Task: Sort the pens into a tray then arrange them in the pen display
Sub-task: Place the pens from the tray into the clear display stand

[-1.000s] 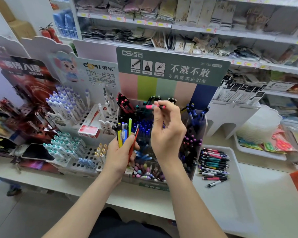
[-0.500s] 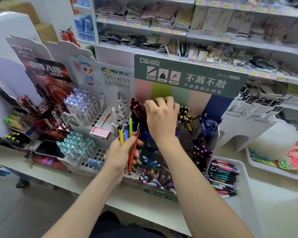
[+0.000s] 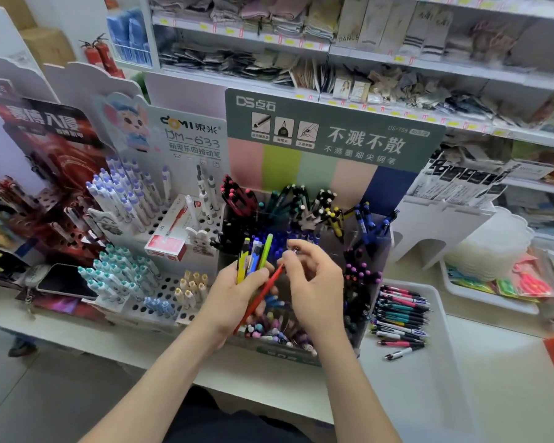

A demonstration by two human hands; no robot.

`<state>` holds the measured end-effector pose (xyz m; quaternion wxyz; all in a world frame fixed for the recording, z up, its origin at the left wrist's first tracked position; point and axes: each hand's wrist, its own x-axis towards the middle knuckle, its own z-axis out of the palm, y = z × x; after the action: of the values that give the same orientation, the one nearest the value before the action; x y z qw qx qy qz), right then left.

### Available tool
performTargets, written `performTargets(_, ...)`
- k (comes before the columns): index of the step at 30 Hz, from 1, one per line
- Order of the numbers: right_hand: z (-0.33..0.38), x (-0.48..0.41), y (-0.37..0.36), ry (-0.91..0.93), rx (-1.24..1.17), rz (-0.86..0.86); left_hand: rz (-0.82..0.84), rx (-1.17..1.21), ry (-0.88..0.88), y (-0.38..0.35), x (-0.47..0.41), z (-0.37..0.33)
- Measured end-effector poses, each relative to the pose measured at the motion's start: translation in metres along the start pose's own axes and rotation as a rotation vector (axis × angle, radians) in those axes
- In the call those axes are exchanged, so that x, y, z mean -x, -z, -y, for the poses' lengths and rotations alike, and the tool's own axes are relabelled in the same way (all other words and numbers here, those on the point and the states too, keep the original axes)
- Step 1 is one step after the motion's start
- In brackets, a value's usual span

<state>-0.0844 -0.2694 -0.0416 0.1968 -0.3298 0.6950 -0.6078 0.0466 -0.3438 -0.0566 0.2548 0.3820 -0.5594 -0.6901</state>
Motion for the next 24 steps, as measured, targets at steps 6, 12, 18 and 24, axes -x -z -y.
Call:
performTargets(6, -0.007, -0.014, 0.053, 0.312, 0.11, -0.623, 0.068, -0.074, 0.032, -0.02, 0.0, 0.007)
performTargets(12, -0.053, -0.015, 0.057, 0.491, 0.487, -0.282, 0.184, -0.076, 0.002, -0.034, 0.005, -0.001)
performTargets(18, -0.056, -0.006, 0.047, 0.49, 0.714, -0.418, 0.176, -0.051, -0.007, -0.034, 0.008, -0.005)
performTargets(24, -0.014, 0.006, 0.022, 0.134, 0.161, -0.081, 0.202, -0.03, -0.043, -0.023, 0.006, -0.003)
